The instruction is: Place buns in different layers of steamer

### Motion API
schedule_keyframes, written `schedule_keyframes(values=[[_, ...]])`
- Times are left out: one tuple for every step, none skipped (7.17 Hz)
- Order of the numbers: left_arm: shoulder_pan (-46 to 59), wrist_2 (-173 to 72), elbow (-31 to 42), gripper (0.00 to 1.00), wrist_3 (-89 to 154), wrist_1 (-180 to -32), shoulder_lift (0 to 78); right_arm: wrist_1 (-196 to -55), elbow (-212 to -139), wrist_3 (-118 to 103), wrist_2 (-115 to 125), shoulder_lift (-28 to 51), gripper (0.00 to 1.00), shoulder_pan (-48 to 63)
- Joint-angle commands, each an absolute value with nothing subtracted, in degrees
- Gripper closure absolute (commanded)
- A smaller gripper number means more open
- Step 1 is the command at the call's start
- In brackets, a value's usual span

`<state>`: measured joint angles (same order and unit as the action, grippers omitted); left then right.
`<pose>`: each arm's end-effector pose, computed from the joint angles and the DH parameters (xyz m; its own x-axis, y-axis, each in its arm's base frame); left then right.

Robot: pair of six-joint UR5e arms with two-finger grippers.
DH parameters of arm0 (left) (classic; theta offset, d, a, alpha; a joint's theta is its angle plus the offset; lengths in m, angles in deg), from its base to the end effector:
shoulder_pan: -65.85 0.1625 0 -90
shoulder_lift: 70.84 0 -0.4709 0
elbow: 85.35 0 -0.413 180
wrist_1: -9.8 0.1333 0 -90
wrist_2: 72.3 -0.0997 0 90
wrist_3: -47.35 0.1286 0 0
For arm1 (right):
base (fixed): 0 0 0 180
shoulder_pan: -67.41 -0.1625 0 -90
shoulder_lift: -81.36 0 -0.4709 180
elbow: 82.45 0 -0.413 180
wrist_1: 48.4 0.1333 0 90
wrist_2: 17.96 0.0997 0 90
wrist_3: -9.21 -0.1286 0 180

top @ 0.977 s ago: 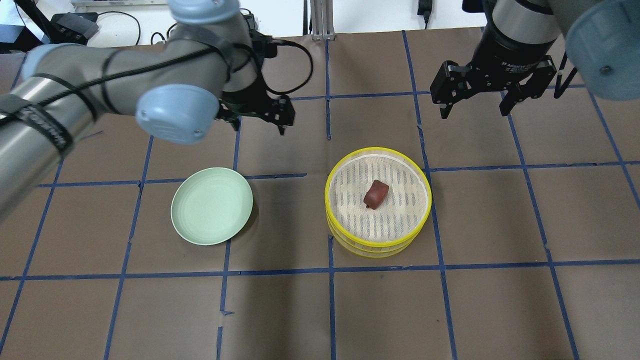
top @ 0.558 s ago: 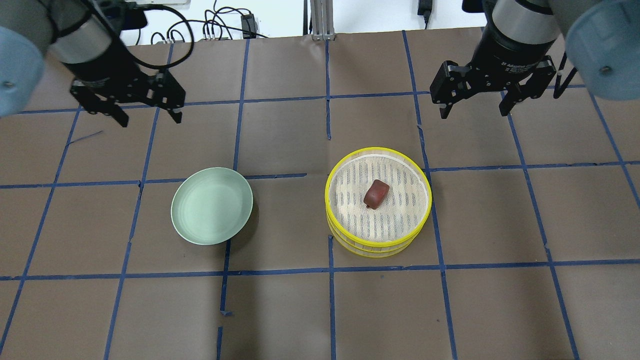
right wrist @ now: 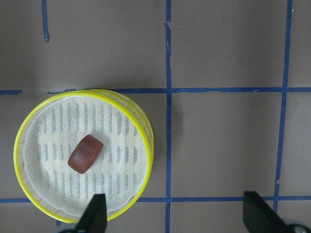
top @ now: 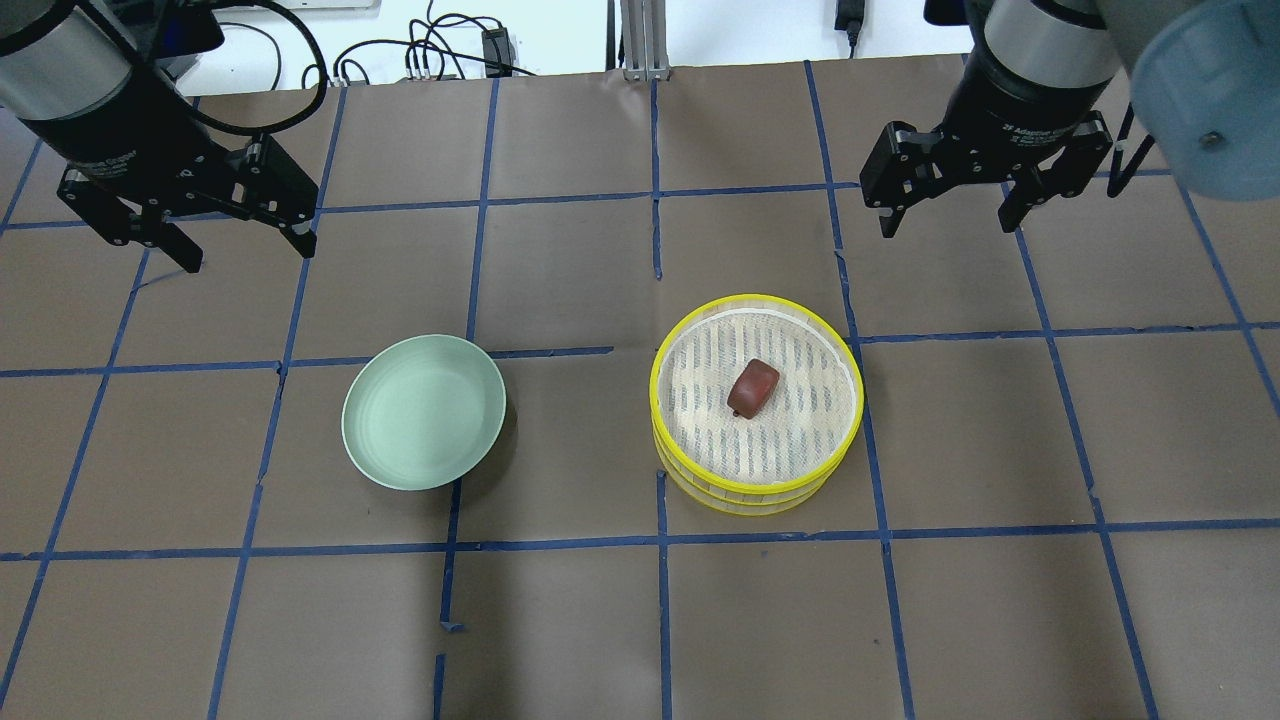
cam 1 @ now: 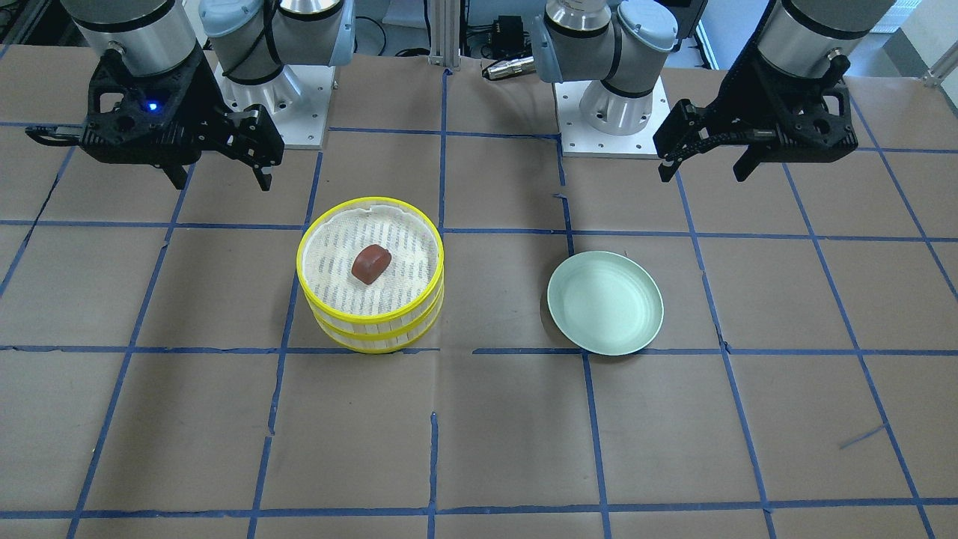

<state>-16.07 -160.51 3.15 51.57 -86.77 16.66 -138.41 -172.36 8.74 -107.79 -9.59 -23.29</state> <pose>-0.0677 -0.4998 0.5289 -0.9970 -0.0687 0.0344 -0.0672 0.9968 0.0424 0.1399 -0.5055 0.5141 -1.0000 -0.0041 -0.0031 -0.0040 0.9998 -0.0183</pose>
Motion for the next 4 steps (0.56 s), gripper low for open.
schedule_keyframes(values=[[-16.15, -160.45, 3.34, 0.0, 51.66, -86.96, 16.44, -138.4, -172.36, 8.77, -107.79, -9.6, 0.0, -23.29], [-16.15, -160.45, 3.51, 0.0, 51.66, -86.96, 16.44, -138.4, -172.36, 8.68, -107.79, -9.6, 0.0, -23.29], [-16.41, -160.02, 3.34, 0.0, 51.66, -87.05, 16.44, -138.32, -172.36, 8.68, -107.7, -9.6, 0.0, -23.29], [-17.46, -160.45, 3.68, 0.0, 52.36, -86.79, 16.27, -138.4, -172.36, 8.68, -107.7, -9.6, 0.0, -23.29]])
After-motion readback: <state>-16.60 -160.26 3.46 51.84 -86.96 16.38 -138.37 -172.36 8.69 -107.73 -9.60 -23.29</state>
